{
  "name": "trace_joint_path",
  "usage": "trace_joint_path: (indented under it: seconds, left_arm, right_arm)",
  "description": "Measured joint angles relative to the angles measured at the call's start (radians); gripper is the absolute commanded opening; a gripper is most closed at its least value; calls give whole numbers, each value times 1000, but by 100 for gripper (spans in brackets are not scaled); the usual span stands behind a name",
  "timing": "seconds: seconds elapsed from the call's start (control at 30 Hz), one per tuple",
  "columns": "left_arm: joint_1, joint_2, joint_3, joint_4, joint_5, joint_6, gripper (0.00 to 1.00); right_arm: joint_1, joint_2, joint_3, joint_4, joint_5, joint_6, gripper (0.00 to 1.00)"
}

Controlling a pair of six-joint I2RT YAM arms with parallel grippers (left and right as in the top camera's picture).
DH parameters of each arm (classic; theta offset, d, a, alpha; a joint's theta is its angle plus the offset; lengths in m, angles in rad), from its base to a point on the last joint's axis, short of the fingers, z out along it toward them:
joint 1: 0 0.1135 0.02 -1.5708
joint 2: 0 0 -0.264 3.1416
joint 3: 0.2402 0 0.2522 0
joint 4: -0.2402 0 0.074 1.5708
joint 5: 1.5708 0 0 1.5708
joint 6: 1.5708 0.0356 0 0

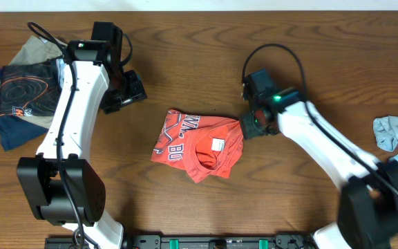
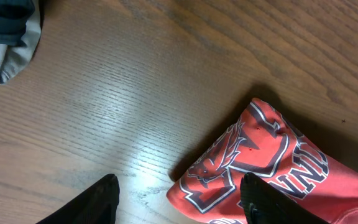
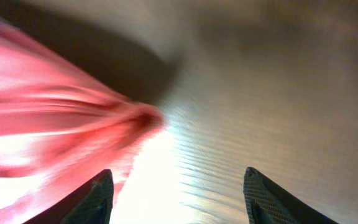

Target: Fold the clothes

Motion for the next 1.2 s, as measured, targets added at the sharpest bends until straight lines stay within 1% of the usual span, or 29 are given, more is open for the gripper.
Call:
trace_joint_path:
  seconds: [0.13, 0.23, 0.4, 0.47, 0.6, 0.7, 0.77, 0.8, 0.83, 0.87, 0.97, 1.1, 1.2]
  left_arm:
    - [0, 0, 0, 0, 0, 0, 64]
    - [0, 0, 0, 0, 0, 0, 64]
    - [0, 0, 0, 0, 0, 0, 64]
    - [0, 0, 0, 0, 0, 0, 64]
    - [0, 0, 0, 0, 0, 0, 64]
    - [0, 0, 0, 0, 0, 0, 64]
    - [0, 0, 0, 0, 0, 0, 64]
    - [0, 0, 0, 0, 0, 0, 64]
    - [0, 0, 0, 0, 0, 0, 64]
    - [0, 0, 0, 0, 0, 0, 64]
    - [0, 0, 0, 0, 0, 0, 64]
    - [0, 0, 0, 0, 0, 0, 64]
    - [0, 0, 0, 0, 0, 0, 64]
  right_arm:
    - [0, -109, 37, 6, -154, -47, 64]
    - [9, -121, 43, -13, -265, -74, 63]
    - [74, -54, 43, -34, -384, -105, 57]
    - [117, -16, 42, -54, -410, -111, 57]
    - [190, 47, 42, -91, -439, -120, 60]
    - [229, 81, 42, -111, -447, -123, 58]
    - [248, 98, 42, -124, -448, -130, 47]
    - [257, 105, 42, -129, -449, -133, 36]
    - [264, 110, 42, -132, -448, -137, 31]
    - [271, 113, 42, -136, -446, -137, 29]
    - [283, 114, 37, -136, -420, -135, 30]
    - [283, 114, 12, -131, -385, -135, 38]
    - [284, 114, -8, -126, -376, -138, 40]
